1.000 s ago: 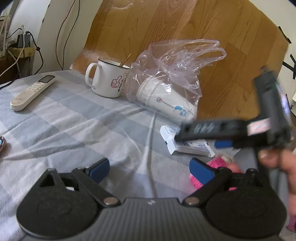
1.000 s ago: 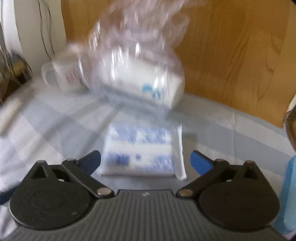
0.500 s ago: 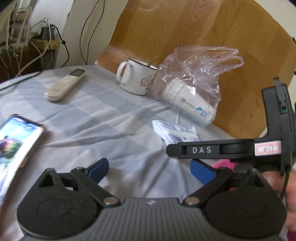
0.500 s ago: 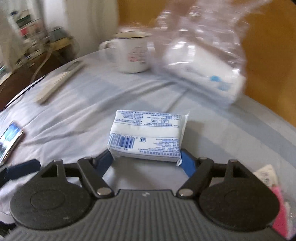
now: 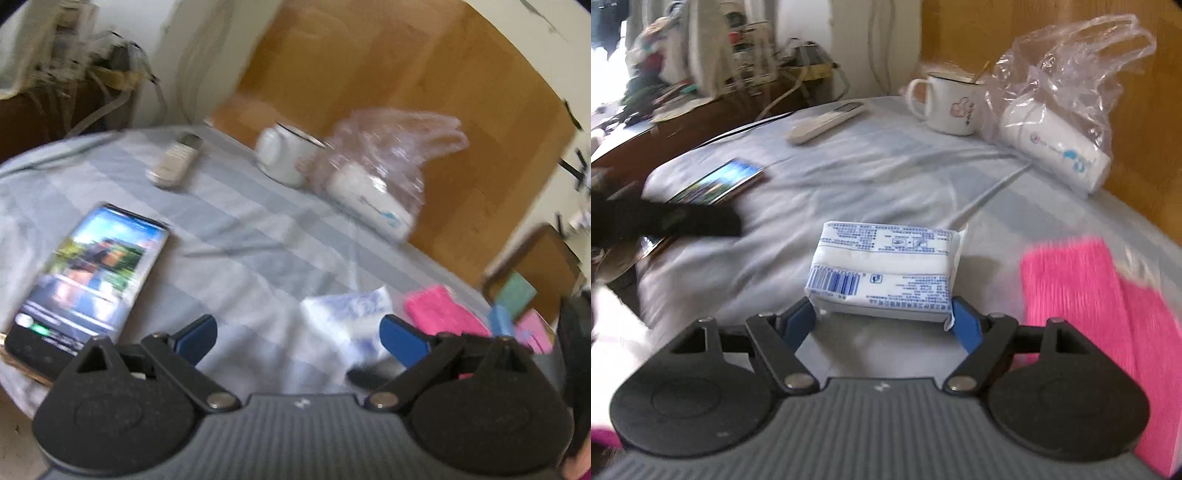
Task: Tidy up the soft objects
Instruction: 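Carry the tissue pack toward the pink tin with the right gripper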
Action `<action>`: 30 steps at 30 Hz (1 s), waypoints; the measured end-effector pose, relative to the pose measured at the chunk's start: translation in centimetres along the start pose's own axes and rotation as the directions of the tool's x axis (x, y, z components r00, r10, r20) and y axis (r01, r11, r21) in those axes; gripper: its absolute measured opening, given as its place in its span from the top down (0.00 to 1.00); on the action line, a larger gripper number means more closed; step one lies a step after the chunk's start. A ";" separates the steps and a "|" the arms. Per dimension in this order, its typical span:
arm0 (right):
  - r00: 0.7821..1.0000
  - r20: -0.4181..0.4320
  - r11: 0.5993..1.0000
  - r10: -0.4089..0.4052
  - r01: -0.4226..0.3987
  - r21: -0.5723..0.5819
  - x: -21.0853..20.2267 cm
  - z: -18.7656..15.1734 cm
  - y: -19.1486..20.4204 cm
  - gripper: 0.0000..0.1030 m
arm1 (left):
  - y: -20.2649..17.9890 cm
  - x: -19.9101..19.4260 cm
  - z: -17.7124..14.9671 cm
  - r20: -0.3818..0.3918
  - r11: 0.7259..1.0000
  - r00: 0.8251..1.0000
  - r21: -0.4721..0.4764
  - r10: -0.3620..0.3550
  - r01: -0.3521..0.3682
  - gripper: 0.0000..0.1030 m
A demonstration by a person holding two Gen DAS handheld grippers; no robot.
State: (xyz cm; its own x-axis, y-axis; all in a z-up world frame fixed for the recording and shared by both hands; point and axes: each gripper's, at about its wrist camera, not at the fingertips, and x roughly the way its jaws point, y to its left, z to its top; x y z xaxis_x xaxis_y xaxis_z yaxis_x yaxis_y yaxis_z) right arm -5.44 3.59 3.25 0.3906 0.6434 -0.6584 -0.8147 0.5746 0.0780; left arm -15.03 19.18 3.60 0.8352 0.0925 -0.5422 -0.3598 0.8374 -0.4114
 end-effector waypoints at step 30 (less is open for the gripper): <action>0.788 0.110 0.717 -0.606 0.482 0.504 -16.0 -19.7 -7.2 0.06 | -29.1 6.6 -15.0 -0.556 0.691 0.795 0.476 -0.244 0.545 0.07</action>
State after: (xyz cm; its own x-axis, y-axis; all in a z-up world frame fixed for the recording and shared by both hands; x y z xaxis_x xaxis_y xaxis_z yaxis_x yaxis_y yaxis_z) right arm -14.31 -20.78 -1.58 0.8486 0.2141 -0.4837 -0.1804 0.9767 0.1158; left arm -5.29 -12.67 0.94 0.5206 -0.4301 -0.7376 0.4041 0.8851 -0.2309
